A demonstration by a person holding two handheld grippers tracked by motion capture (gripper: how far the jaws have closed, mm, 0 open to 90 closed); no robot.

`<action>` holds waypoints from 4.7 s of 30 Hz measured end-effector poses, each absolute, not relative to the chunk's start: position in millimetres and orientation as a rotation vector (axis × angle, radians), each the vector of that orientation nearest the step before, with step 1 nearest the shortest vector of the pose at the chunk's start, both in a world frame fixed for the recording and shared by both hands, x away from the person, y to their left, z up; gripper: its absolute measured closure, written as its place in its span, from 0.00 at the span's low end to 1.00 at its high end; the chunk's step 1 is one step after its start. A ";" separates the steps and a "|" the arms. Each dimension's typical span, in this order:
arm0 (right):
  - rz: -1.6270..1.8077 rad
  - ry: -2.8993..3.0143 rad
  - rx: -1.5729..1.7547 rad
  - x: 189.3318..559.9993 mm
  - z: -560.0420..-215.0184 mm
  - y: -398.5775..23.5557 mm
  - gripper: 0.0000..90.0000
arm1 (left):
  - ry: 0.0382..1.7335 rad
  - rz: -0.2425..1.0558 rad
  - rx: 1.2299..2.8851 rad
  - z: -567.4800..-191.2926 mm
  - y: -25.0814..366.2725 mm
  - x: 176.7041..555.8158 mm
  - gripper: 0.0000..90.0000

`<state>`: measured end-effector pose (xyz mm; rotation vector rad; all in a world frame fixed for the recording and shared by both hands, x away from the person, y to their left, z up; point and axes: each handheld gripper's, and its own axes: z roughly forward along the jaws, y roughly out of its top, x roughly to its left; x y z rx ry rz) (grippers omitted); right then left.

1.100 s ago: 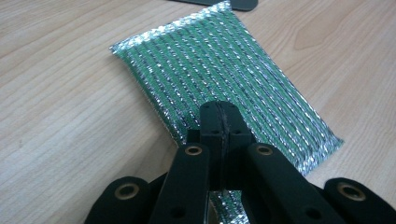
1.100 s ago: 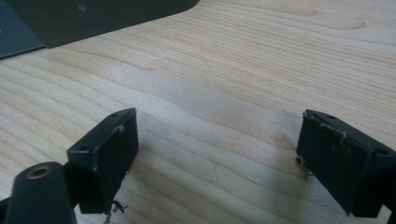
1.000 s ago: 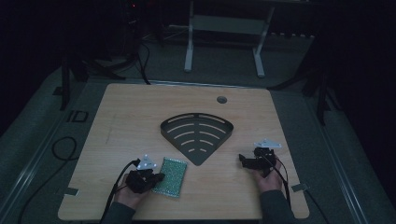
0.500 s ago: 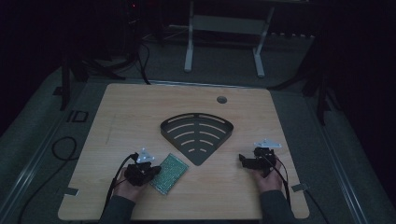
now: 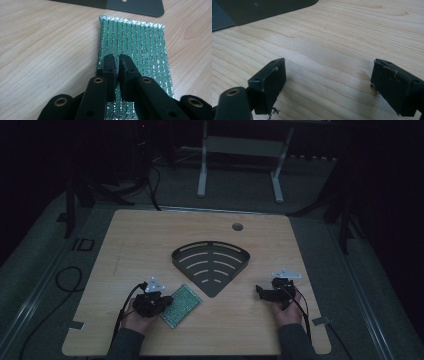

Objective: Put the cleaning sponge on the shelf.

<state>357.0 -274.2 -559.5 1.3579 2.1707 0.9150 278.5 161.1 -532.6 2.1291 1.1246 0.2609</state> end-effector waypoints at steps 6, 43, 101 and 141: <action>0.915 2.171 1.358 357.0 -559.5 -274.2 0.14 | 1.099 0.261 2.125 -521.9 161.8 285.9 0.84; 0.915 2.170 1.358 357.0 -559.5 -274.1 0.14 | 1.109 0.085 2.265 -524.0 159.0 329.8 0.82; 0.916 2.170 1.359 357.0 -559.5 -274.1 0.14 | 1.131 -0.068 2.136 -503.5 162.7 339.1 1.00; 0.915 2.171 1.358 357.0 -559.4 -274.1 0.14 | 1.087 -0.010 2.071 -466.1 132.3 364.8 1.00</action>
